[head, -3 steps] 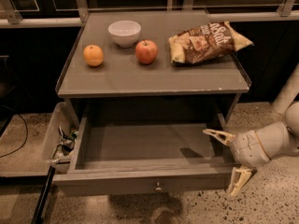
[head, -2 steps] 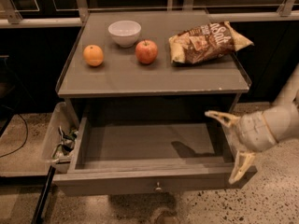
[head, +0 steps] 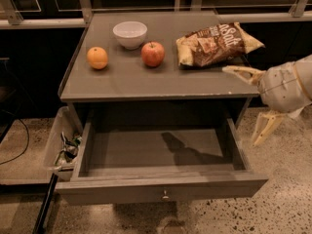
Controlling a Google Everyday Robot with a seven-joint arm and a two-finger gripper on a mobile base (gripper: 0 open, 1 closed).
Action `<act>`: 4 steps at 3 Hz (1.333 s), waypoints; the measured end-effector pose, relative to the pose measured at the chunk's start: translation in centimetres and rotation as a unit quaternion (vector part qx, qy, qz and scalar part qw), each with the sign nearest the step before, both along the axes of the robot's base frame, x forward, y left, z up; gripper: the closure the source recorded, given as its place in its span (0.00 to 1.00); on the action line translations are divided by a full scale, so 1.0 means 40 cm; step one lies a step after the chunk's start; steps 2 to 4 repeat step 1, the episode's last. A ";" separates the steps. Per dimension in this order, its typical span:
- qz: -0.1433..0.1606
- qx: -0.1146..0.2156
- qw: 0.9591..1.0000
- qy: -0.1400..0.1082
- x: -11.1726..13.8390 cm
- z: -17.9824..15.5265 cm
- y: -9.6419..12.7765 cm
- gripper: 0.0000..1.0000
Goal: Open top drawer
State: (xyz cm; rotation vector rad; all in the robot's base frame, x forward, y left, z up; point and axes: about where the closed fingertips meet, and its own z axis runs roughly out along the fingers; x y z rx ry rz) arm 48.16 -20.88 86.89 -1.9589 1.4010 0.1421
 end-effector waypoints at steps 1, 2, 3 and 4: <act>-0.001 -0.002 1.000 -0.006 0.006 0.016 0.001 0.00; -0.001 -0.002 1.000 -0.006 0.006 0.016 0.001 0.00; -0.001 -0.002 1.000 -0.006 0.006 0.016 0.001 0.00; -0.001 -0.002 1.000 -0.006 0.006 0.016 0.001 0.00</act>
Offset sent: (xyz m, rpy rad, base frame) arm 0.0000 0.0000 0.0000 0.0000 0.0000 0.0000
